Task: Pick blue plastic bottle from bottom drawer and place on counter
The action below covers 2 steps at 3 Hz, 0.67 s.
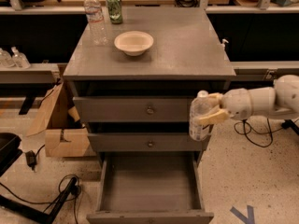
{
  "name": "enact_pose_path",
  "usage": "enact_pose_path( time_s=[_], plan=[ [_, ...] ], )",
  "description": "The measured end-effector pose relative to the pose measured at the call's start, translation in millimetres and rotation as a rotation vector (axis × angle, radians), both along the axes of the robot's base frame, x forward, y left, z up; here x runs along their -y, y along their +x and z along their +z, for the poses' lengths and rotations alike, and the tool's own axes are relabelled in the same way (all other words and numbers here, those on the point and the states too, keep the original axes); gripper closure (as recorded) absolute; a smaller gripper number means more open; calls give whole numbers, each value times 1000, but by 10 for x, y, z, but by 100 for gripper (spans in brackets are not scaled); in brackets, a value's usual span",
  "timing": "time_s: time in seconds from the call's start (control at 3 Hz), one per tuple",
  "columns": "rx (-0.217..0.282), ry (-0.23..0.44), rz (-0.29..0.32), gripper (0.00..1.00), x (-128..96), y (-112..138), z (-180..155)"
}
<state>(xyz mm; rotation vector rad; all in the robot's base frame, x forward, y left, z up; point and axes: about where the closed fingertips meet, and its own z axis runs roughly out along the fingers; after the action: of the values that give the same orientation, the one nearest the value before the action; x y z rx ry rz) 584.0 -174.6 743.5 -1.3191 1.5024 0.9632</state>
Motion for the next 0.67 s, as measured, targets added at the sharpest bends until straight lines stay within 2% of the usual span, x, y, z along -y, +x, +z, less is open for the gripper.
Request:
enact_pose_path(
  time_s=[0.33,0.67],
  plan=[
    [29,63,-41,100,260,-198,642],
    [77,82,-107,100,489,-239,1401]
  ],
)
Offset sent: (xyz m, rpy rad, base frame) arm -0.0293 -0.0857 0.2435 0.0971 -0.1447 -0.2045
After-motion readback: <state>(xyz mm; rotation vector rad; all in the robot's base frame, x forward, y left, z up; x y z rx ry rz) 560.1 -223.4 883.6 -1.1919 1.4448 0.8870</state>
